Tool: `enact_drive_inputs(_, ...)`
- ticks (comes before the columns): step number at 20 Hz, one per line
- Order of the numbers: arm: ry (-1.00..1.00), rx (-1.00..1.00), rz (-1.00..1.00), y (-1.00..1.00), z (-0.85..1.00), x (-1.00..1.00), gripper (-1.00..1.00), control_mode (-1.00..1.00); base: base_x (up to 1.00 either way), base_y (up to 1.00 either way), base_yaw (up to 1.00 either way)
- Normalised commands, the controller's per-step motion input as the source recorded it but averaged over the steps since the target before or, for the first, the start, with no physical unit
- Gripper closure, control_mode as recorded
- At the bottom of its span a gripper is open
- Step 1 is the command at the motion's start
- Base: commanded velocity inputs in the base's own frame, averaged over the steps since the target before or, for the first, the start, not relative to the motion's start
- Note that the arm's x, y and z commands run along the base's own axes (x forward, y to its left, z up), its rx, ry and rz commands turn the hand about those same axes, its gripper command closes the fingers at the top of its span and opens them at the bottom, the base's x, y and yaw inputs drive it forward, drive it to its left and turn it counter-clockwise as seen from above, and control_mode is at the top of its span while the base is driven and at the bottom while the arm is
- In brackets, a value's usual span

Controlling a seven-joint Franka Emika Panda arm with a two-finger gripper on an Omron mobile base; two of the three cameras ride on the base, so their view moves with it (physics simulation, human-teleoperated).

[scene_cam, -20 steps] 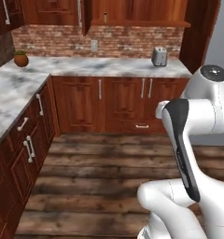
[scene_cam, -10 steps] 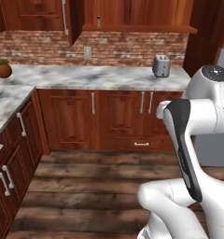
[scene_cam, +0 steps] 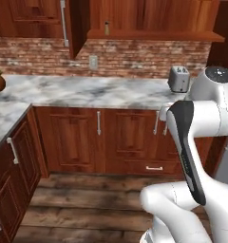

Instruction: Take 2 condiments from the cabinet and move them on the counter near the stove.Make sure the condiments are lined up with each other, next to each other.

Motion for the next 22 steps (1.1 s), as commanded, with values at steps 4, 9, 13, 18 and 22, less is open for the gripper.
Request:
enact_drive_inputs(4, 0.00, 0.00, 0.00, 0.00, 0.00, 0.00, -1.00, 1.00, 1.00, 0.19, 0.06)
enact_drive_inputs(9, 0.00, 0.00, 0.00, 0.00, 0.00, 0.00, -1.00, 1.00, 1.00, 0.25, 0.02)
enact_drive_inputs(13, 0.00, 0.00, 0.00, 0.00, 0.00, 0.00, -1.00, 1.00, 1.00, 0.22, 0.00)
enact_drive_inputs(18, 0.00, 0.00, 0.00, 0.00, 0.00, 0.00, -1.00, 1.00, 0.85, 0.13, 0.00)
enact_drive_inputs(22, 0.00, 0.00, 0.00, 0.00, 0.00, 0.00, -1.00, 1.00, 0.65, 0.00, 0.00)
